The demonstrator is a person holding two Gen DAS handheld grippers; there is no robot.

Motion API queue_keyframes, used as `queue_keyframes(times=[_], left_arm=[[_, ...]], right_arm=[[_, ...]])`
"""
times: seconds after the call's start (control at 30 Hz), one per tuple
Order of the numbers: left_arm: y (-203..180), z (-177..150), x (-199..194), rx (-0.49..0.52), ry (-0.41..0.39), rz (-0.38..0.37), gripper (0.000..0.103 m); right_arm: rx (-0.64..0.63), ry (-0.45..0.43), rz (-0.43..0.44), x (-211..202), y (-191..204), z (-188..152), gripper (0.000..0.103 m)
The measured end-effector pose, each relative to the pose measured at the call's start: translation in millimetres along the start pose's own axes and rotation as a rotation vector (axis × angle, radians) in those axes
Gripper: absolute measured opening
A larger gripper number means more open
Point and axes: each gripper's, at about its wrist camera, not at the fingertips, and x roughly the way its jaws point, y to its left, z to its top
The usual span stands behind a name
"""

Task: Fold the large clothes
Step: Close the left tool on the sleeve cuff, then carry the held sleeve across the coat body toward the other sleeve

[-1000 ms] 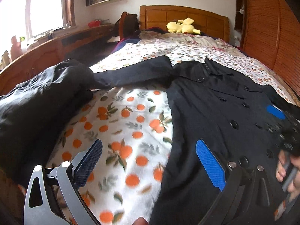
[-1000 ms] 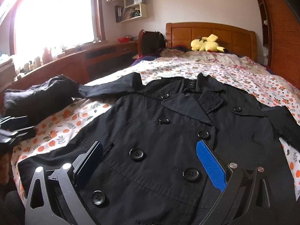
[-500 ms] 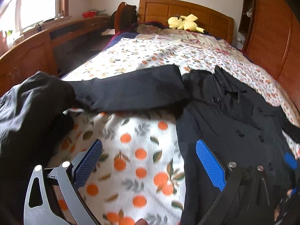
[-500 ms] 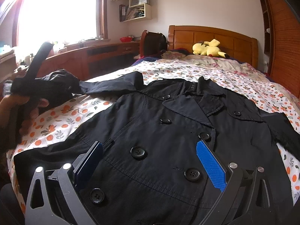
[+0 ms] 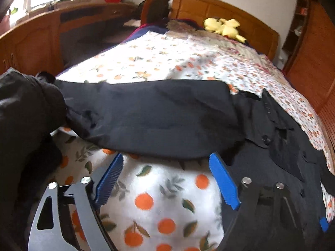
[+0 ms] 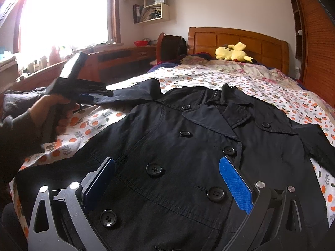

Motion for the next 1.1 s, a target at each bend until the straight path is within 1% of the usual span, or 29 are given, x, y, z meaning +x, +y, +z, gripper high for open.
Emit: queue_keyframes(times=[0.1,0.17,0.2,0.27,0.4,0.5,0.53,0.57,0.6,0.63,0.7,0.73,0.83,0.93,1.0,1.1], left_arm=[[13.5,3.9,19.1,-0.064,0.039,0.019,0.079],[22.3,2.4,25.8,-0.111,0.052,0.016,0.072],[25.3,2.0,28.6,-0.128,0.058,0.011,0.066],[27.9,1.5,31.1,-0.144,0.064,0.03,0.06],[30.1,1.3,32.3,-0.182,0.072,0.027,0.059],[27.1,3.8,36.5,-0.173,0.081,0.034,0.059],[27.0,5.1,37.8,-0.172,0.081,0.033,0.055],[26.3,7.2,38.9,-0.172,0.076,0.026,0.048],[25.1,8.7,39.5,-0.168,0.071,0.031,0.03],[23.4,9.5,39.1,-0.158,0.063,0.039,0.01],[12.6,11.9,37.6,-0.114,0.039,0.042,0.001],[8.5,12.9,35.7,-0.097,0.027,0.047,0.0],[-15.8,17.7,15.5,-0.013,-0.052,0.059,0.0],[-39.6,22.2,-4.4,0.041,-0.091,0.03,0.0],[-62.1,22.6,-24.3,0.091,-0.127,0.014,0.0],[-97.1,15.0,-52.3,0.174,-0.167,-0.011,0.0]], right_arm=[[0.002,0.0,0.002,0.1,-0.5,-0.3,0.097],[0.004,0.0,0.003,-0.1,-0.9,-0.3,0.097],[0.005,0.0,0.004,-0.4,-1.2,-0.5,0.097],[0.006,0.002,0.004,-0.3,-1.8,-0.5,0.097],[0.007,0.002,0.005,-0.1,-1.8,-0.4,0.097],[0.006,0.0,0.003,-0.1,-1.7,-0.2,0.097],[0.007,0.001,0.003,0.3,-1.7,-0.3,0.097],[0.008,0.002,0.004,0.4,-2.1,-0.3,0.097],[0.009,0.001,0.004,0.0,-2.7,-0.6,0.097],[0.01,0.002,0.004,0.0,-2.7,-0.6,0.097],[0.004,0.003,-0.001,0.0,-1.2,-0.8,0.097],[0.001,0.001,-0.004,-0.3,-0.3,-0.9,0.097],[0.012,-0.005,-0.014,-2.4,-2.0,-1.9,0.097],[0.038,0.007,-0.019,-5.6,-8.5,-1.7,0.097],[0.05,0.006,-0.021,-12.2,-12.5,-0.2,0.097],[0.04,0.015,-0.026,-23.3,-15.2,1.7,0.097]])
